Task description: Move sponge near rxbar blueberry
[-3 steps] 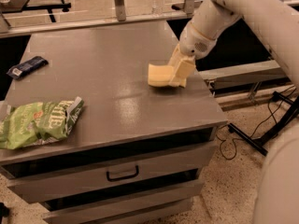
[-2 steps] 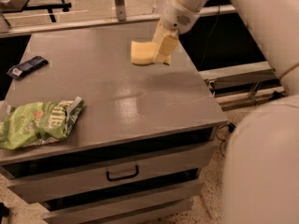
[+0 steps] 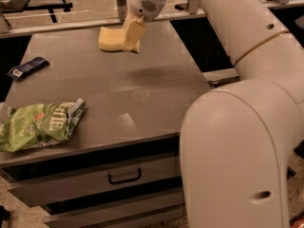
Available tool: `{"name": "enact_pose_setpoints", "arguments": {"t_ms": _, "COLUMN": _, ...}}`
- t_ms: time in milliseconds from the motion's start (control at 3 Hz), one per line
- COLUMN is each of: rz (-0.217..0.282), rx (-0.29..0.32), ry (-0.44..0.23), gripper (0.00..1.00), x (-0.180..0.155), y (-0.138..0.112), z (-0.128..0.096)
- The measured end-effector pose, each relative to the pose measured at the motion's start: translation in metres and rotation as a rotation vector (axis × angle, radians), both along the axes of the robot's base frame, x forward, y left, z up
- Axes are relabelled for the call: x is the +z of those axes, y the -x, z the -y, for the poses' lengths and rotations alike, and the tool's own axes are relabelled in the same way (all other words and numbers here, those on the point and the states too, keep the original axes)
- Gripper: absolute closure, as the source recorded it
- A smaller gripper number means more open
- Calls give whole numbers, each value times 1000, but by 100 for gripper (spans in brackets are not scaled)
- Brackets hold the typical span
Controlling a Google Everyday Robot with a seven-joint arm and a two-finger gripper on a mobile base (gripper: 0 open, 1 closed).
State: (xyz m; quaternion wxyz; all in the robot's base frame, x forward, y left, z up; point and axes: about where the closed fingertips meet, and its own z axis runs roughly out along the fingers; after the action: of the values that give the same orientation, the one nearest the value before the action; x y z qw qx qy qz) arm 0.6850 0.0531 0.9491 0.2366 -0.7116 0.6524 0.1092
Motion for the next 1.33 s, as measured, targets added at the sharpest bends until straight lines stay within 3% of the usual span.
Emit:
{"name": "enact_pose_setpoints", "arguments": {"t_ms": 667, "rz": -59, "rx": -27, "ry": -143, "gripper": 100, "x": -7, "y": -10, "z": -95}}
{"name": "enact_pose_setpoints", "arguments": {"t_ms": 1333, "rz": -71, "rx": -15, "ry": -171, "gripper": 100, "x": -29, "y": -12, "z": -170}}
